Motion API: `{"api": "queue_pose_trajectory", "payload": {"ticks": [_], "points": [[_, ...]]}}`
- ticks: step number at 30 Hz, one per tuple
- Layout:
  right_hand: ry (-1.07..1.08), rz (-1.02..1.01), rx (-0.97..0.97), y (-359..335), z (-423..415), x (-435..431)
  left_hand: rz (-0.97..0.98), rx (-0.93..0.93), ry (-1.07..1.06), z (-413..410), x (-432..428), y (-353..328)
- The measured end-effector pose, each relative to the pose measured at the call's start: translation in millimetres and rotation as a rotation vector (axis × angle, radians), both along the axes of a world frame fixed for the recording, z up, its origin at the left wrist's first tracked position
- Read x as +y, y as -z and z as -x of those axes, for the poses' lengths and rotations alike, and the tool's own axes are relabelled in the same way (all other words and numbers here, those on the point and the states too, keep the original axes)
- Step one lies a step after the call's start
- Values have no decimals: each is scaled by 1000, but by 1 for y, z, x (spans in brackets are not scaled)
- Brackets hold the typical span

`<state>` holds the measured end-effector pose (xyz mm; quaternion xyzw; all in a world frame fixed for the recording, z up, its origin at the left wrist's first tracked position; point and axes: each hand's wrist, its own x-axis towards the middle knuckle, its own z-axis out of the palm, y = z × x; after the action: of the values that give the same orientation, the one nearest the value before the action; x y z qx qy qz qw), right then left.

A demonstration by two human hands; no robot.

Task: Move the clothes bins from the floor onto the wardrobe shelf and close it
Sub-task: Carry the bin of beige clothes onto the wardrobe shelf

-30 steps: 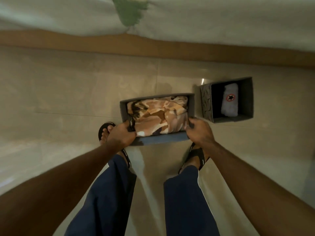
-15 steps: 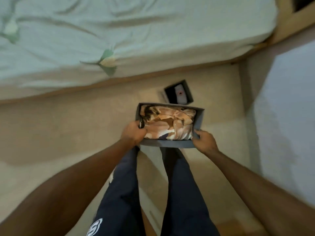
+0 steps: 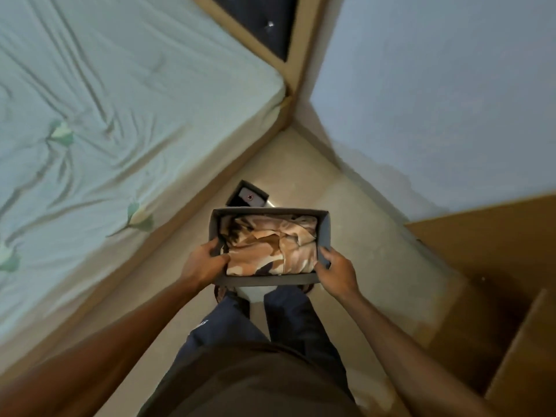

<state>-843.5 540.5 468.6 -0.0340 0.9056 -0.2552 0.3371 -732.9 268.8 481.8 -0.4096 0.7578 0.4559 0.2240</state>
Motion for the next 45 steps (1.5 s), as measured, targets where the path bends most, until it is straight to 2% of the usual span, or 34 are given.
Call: {"api": "queue_pose_trajectory", "payload": {"ticks": [6,12,16,24,28,33,39,45], "points": [[309,28,119,-25,9,100,19,142,359,92,80,-39],[546,-66,321,-60,29,204,-73,314,672,182,184,-65],[764,-107,418,-82,27,269,-29,437,852,239,268,-82],[1227,-165,514,-117,7,366,-49,587,1168,314,424,-116],[1421,-200,563,-143,-8,407,-156,635,1366,341,511,-136],[1611,-323,617,-176,-32,439,-447,731,1556,345,604,-174],[1866,-457,679,-213,-79,465,-443,730,1774,325,703,-196],[2073,-481,733,-228,-151,510,-485,885,1921,257,793,-217]]}}
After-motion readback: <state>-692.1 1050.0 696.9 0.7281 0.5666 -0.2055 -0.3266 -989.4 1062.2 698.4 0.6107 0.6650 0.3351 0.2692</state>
